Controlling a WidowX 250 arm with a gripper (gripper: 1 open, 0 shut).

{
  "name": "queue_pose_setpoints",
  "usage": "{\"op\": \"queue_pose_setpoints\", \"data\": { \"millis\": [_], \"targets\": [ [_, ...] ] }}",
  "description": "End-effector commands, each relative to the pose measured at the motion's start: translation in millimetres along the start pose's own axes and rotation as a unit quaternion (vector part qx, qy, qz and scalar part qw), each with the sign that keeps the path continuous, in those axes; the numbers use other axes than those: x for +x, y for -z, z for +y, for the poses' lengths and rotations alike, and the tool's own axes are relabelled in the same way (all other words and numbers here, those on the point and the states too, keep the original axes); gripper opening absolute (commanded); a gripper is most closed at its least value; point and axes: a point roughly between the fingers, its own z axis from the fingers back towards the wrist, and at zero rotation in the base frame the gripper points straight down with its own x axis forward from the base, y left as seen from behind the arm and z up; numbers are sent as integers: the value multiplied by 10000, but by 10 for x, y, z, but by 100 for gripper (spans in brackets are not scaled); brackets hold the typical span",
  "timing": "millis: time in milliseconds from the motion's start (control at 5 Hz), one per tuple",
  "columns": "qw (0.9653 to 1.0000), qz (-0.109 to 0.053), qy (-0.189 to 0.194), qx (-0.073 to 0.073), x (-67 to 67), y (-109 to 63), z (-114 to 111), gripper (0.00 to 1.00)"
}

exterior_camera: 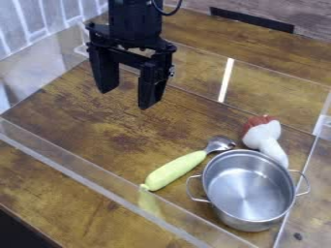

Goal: Move the green spoon to the right

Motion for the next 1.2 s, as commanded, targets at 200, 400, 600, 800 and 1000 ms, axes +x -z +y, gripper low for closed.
{"op": "queue_pose_setpoints", "data": {
  "millis": [200, 400, 600, 800, 1000],
  "targets": [
    [9997, -15, -226, -47, 91, -52, -6, 100],
    [9998, -132, -158, -77, 213, -156, -4, 100],
    [9995, -189, -242, -67, 143, -118, 95, 100],
    [9990, -272, -360, -51, 48, -95, 199, 100],
    [9988, -380, -289, -69, -37, -160, 271, 100]
  ]
}}
